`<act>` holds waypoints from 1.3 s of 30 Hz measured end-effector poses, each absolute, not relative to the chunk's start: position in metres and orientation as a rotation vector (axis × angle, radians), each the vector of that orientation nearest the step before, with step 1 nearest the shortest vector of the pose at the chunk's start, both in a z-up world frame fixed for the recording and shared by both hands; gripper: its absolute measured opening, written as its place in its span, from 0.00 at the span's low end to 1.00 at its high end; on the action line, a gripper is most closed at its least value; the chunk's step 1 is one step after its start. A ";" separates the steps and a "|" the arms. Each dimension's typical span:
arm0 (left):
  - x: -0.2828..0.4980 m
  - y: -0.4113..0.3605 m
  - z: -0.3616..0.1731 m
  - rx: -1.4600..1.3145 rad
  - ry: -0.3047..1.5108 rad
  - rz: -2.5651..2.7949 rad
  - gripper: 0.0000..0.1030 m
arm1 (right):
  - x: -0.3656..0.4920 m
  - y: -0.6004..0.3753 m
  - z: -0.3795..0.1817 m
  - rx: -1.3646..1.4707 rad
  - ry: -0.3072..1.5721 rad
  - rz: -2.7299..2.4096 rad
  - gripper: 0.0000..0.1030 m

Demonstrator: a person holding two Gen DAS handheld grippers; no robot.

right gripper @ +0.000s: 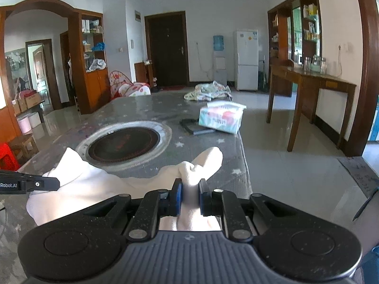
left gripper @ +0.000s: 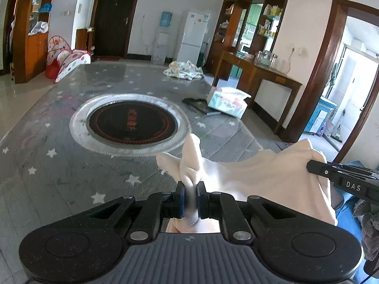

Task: Fold clothes

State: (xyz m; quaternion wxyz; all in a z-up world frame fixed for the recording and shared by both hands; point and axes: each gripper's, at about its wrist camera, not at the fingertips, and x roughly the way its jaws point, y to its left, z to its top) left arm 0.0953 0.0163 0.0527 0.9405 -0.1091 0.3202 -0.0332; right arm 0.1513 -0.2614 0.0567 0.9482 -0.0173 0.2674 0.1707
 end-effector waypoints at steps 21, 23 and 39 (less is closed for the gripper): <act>0.104 0.040 0.017 -0.228 0.756 0.044 0.19 | 0.187 -0.268 0.000 -0.055 0.680 0.251 0.21; 0.105 0.043 0.021 -0.231 0.742 0.056 0.19 | 0.186 -0.267 0.001 -0.060 0.664 0.240 0.22; 0.133 -0.010 0.017 -0.174 0.760 -0.146 0.19 | 0.207 -0.223 -0.022 -0.085 0.685 0.350 0.30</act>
